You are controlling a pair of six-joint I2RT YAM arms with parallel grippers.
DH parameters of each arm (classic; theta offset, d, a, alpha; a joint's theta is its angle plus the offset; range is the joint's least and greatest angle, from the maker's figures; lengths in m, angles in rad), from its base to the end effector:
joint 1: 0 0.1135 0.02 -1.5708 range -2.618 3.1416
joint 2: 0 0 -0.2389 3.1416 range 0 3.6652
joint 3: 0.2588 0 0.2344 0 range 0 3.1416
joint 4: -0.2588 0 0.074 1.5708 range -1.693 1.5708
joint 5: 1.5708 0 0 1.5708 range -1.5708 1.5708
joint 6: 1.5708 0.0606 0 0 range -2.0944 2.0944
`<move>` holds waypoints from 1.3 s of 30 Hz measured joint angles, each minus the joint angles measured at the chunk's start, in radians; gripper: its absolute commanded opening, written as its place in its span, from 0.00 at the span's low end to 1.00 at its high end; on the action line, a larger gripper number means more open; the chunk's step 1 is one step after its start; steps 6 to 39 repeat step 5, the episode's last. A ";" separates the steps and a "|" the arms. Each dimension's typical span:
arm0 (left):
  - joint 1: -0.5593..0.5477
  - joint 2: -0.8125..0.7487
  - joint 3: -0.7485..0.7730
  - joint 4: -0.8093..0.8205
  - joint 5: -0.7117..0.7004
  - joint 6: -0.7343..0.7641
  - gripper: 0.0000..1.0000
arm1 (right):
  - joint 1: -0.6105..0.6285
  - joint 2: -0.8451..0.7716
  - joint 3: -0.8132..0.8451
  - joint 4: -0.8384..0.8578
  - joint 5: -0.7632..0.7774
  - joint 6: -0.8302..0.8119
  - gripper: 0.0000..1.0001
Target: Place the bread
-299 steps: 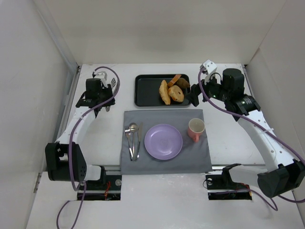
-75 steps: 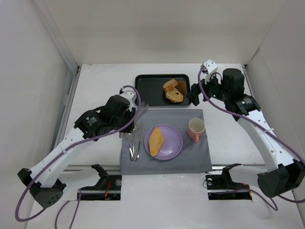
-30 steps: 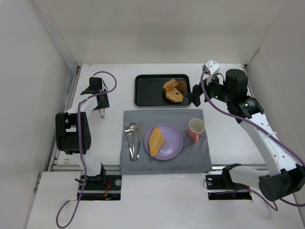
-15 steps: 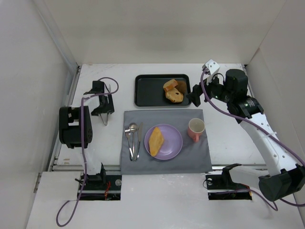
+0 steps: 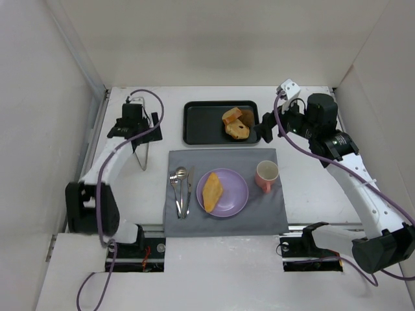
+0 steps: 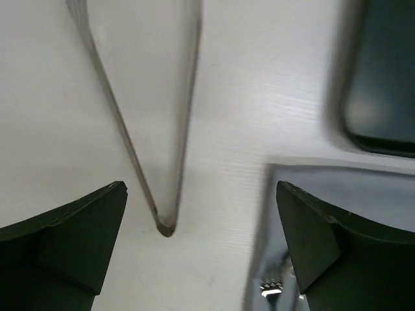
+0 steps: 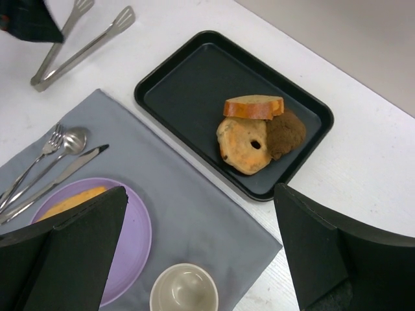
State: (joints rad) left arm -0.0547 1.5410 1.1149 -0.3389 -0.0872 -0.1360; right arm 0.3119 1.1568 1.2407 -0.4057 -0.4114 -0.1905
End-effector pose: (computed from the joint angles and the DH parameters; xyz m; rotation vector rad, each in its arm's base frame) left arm 0.3407 -0.0134 0.2202 -0.1381 2.3281 0.0066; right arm 0.2472 0.1052 0.3700 -0.7375 1.7422 0.4714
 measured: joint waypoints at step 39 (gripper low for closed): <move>-0.115 -0.329 -0.089 0.119 0.029 0.004 1.00 | 0.000 -0.005 -0.010 0.048 0.107 0.056 1.00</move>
